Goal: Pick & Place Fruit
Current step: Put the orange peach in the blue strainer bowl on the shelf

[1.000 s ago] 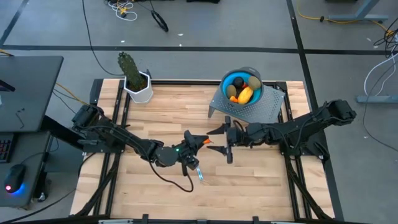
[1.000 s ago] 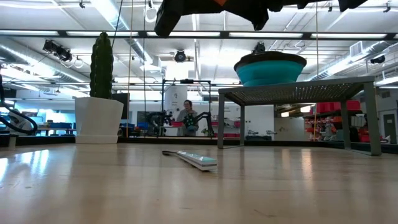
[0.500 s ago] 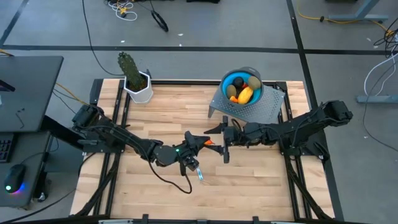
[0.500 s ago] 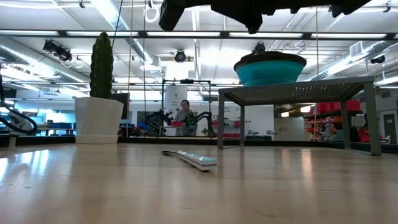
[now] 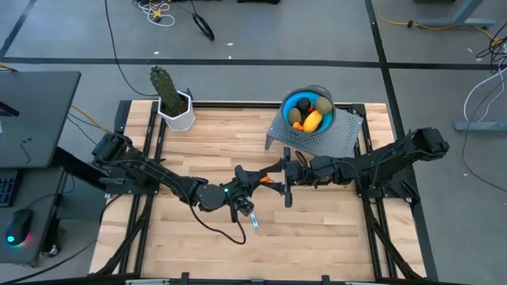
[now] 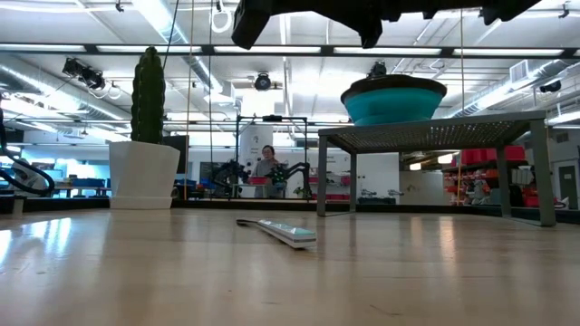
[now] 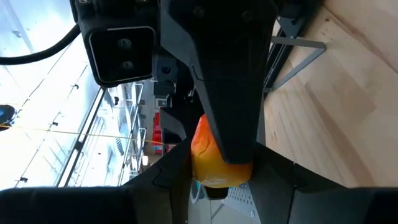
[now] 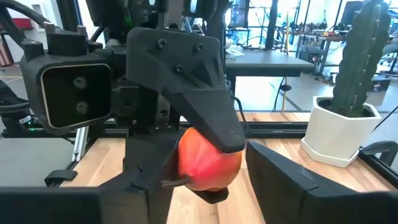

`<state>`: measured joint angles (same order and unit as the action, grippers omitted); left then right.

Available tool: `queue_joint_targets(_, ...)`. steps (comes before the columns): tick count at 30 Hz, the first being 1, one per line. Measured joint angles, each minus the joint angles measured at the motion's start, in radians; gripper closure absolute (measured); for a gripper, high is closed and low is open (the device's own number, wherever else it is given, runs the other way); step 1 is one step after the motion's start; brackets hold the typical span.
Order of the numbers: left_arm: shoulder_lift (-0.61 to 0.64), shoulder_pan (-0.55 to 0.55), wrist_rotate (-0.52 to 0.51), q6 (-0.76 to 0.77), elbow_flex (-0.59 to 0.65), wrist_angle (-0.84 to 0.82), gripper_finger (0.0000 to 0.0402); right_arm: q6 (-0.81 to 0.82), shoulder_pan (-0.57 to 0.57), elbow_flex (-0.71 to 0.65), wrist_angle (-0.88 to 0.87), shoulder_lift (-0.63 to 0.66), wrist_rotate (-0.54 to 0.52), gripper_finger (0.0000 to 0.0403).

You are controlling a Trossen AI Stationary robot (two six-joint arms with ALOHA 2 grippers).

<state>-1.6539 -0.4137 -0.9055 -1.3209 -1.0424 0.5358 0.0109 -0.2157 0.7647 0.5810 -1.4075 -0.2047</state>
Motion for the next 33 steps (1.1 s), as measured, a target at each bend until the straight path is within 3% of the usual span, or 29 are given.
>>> queue_joint_targets(11,0.000,0.000,-0.007,0.019,0.000,-0.008,0.0258,0.000,0.000,0.000,-0.015,0.000,0.002,0.0280)
queue_joint_targets(28,0.000,-0.001,-0.010,0.058,-0.002,-0.048,0.0255,0.000,0.000,0.000,-0.009,-0.001,-0.001,0.0287)
queue_joint_targets(33,0.001,-0.001,-0.004,0.080,-0.002,-0.057,0.0220,-0.001,0.000,0.000,-0.011,-0.001,-0.002,0.0288)
